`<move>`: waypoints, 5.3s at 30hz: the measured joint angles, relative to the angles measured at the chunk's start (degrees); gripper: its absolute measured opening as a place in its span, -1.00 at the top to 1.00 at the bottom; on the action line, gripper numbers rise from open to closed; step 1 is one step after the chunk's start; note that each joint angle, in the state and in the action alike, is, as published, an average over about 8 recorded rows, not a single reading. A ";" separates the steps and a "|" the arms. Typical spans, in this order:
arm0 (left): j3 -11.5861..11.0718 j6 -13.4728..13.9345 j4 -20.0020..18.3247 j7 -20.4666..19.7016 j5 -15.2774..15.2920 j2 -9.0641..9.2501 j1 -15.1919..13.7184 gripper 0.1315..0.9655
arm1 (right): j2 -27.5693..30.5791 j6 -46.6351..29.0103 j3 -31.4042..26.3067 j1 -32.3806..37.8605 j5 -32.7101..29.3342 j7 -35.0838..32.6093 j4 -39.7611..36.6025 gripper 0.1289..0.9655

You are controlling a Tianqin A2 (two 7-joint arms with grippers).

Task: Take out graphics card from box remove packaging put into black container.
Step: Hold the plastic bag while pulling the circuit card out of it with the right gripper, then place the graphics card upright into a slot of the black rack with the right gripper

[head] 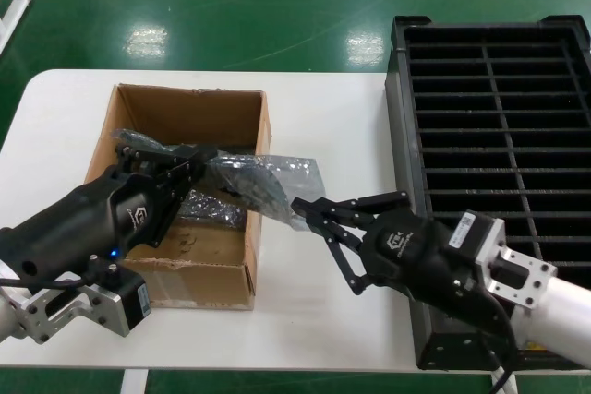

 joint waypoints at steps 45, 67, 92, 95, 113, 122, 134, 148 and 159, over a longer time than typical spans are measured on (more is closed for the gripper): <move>0.00 0.00 0.00 0.00 0.00 0.00 0.00 0.98 | -12.23 -0.35 -2.94 7.38 -0.39 -6.39 -16.73 0.44; 0.00 0.00 0.00 0.00 0.00 0.00 0.00 0.98 | -13.93 0.60 -1.96 6.80 0.54 -6.23 -16.53 0.82; 0.00 0.00 0.00 0.00 0.00 0.00 0.00 0.98 | 0.94 2.78 0.03 -1.23 -6.72 6.43 6.62 0.85; 0.00 0.00 0.00 0.00 0.00 0.00 0.00 0.98 | 3.44 3.10 1.41 -3.14 -6.85 8.04 10.01 0.85; 0.00 0.00 0.00 0.00 0.00 0.00 0.00 0.98 | 19.41 4.94 19.46 -22.99 3.55 14.77 24.52 0.85; 0.00 0.00 0.00 0.00 0.00 0.00 0.00 0.98 | 20.18 5.32 20.90 -24.43 4.11 15.04 24.65 0.85; 0.00 0.00 0.00 0.00 0.00 0.00 0.00 0.98 | 23.30 3.27 17.38 -15.68 -2.79 21.70 23.33 0.85; 0.00 0.01 0.00 0.00 0.00 0.01 0.00 0.98 | 30.26 -23.79 7.00 13.54 -6.98 35.03 18.20 0.85; -0.01 0.01 0.00 0.00 0.00 0.01 0.00 0.98 | 28.64 -40.83 -0.65 26.45 -14.48 38.92 14.48 0.85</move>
